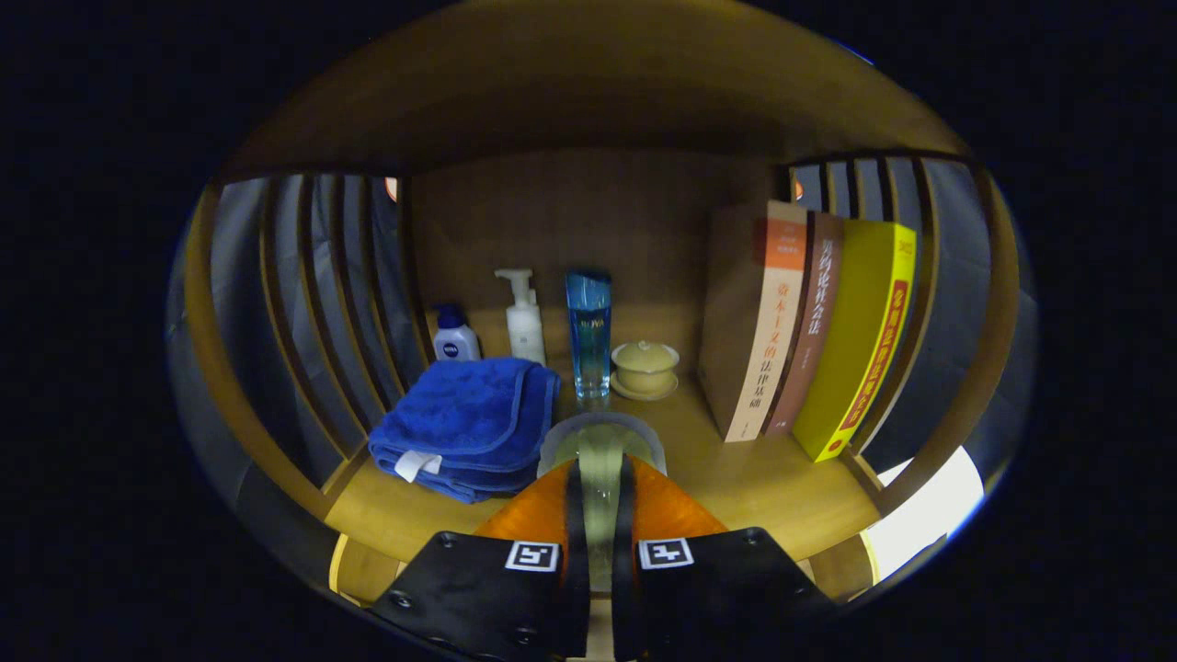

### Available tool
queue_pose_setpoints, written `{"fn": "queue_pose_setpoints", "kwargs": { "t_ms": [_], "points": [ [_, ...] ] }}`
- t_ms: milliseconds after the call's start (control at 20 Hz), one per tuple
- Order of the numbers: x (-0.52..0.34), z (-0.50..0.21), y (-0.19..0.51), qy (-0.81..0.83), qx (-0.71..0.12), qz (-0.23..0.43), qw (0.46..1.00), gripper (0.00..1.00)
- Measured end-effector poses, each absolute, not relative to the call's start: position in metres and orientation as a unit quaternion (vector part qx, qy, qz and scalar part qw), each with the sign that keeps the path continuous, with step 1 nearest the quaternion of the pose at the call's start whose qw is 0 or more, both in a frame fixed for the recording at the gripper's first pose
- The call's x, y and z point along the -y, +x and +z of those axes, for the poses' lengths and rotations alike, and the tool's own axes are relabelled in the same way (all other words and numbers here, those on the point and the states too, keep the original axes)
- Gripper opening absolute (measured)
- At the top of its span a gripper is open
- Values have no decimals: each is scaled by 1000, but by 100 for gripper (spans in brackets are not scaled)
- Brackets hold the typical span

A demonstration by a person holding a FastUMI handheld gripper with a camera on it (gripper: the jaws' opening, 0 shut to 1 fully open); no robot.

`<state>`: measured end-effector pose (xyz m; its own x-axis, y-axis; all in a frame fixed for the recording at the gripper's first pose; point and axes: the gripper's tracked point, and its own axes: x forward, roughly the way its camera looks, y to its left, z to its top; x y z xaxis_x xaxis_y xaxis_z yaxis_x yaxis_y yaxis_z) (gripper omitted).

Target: Pull open the drawer, take out the items inside it, and place them on the countertop above the cabinet.

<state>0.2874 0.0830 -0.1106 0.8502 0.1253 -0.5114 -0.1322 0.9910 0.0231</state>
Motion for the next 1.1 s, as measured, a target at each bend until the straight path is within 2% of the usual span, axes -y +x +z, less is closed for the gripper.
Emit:
{"fn": "queue_pose_setpoints", "kwargs": {
  "t_ms": [250,600,750,900,1100],
  "points": [
    [-84,-155,297,-15,-322,54,945,19],
    [-93,-167,311,-54,-345,58,935,23],
    [-96,-177,310,-32,-352,57,934,30],
    [-92,-178,313,-22,-349,56,935,33],
    [-91,-180,314,-24,-349,58,935,50]
  ]
}}
